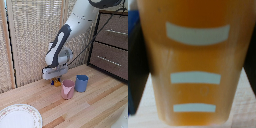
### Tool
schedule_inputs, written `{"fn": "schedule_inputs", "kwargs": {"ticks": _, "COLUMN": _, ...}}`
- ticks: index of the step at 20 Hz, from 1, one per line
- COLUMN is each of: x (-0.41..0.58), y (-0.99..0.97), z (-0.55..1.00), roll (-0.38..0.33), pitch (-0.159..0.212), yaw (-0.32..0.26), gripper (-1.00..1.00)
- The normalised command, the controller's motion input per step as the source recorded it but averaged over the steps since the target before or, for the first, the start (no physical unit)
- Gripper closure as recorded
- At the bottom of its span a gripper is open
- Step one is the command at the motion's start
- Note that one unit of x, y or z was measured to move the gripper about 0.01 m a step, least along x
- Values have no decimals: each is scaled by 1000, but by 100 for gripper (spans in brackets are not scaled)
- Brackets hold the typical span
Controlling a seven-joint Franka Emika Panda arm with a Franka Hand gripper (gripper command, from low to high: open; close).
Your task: Caressingly guide your clamp towards the toast. Compassionately possess the toast with your clamp. Gradually tag the toast up from the worktable. Complaisantly, cruise the held-toasty-pillow to your white crockery. Last but notably, liberate the toast onto the shiny white tableware.
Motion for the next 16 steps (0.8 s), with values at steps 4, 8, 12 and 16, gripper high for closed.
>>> {"fn": "schedule_inputs", "kwargs": {"ticks": 4, "x": -401, "y": 112, "z": 983, "roll": -2, "pitch": -54, "yaw": -117, "gripper": 100}}
{"fn": "schedule_inputs", "kwargs": {"ticks": 8, "x": -342, "y": 226, "z": 1000, "roll": 0, "pitch": -11, "yaw": -68, "gripper": 100}}
{"fn": "schedule_inputs", "kwargs": {"ticks": 12, "x": -421, "y": 496, "z": 1000, "roll": 0, "pitch": -12, "yaw": -8, "gripper": 100}}
{"fn": "schedule_inputs", "kwargs": {"ticks": 16, "x": -571, "y": 655, "z": 952, "roll": 2, "pitch": -15, "yaw": 0, "gripper": 100}}
